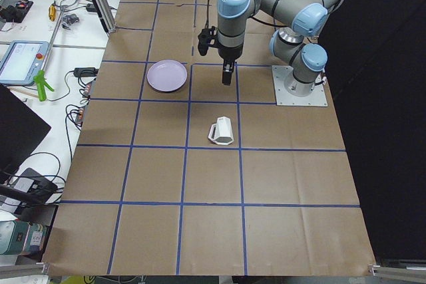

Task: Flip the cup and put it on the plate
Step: 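Lower the left gripper onto the white cup lying on its side and grasp it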

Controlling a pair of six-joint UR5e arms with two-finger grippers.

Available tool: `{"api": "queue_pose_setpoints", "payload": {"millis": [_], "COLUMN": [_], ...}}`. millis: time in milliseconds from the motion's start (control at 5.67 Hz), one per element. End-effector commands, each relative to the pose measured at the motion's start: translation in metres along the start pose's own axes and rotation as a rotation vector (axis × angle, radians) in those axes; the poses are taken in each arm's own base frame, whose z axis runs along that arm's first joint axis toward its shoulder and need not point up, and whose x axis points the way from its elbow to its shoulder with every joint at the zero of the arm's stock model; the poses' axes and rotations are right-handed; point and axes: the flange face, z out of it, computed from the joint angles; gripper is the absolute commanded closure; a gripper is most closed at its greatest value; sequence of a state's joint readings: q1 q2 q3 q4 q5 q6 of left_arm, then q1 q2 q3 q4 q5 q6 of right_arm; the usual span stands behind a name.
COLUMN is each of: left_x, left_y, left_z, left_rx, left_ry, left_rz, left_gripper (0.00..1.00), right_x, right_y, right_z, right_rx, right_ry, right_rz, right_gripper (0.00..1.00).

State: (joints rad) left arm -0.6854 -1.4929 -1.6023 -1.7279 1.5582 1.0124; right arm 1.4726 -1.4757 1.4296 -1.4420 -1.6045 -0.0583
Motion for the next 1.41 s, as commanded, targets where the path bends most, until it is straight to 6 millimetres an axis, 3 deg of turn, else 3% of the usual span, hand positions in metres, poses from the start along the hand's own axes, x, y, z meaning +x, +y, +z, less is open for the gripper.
{"api": "queue_pose_setpoints", "payload": {"millis": [0, 176, 353, 706, 882, 1235], "left_x": [-0.101, -0.14, -0.168, -0.208, -0.216, -0.209], "left_y": [0.043, 0.048, 0.037, 0.013, 0.005, 0.0], "left_z": [0.047, 0.074, 0.114, 0.201, 0.233, 0.27], "left_rx": [-0.027, -0.016, 0.013, 0.059, 0.094, 0.13], "left_ry": [0.112, 0.179, 0.279, 0.47, 0.541, 0.638], "left_rz": [-0.139, -0.145, -0.155, -0.163, -0.139, -0.125], "left_gripper": [0.01, 0.01, 0.01, 0.01, 0.01, 0.01], "right_x": [0.0, 0.0, 0.0, 0.0, 0.0, 0.0], "right_y": [0.0, 0.0, 0.0, 0.0, 0.0, 0.0], "right_z": [0.0, 0.0, 0.0, 0.0, 0.0, 0.0], "right_rx": [0.0, 0.0, 0.0, 0.001, 0.0, 0.0], "right_ry": [0.0, 0.0, 0.0, 0.0, 0.0, 0.0], "right_rz": [0.0, 0.0, 0.0, 0.0, 0.0, 0.0], "right_gripper": [0.0, 0.0, 0.0, 0.0, 0.0, 0.0]}}
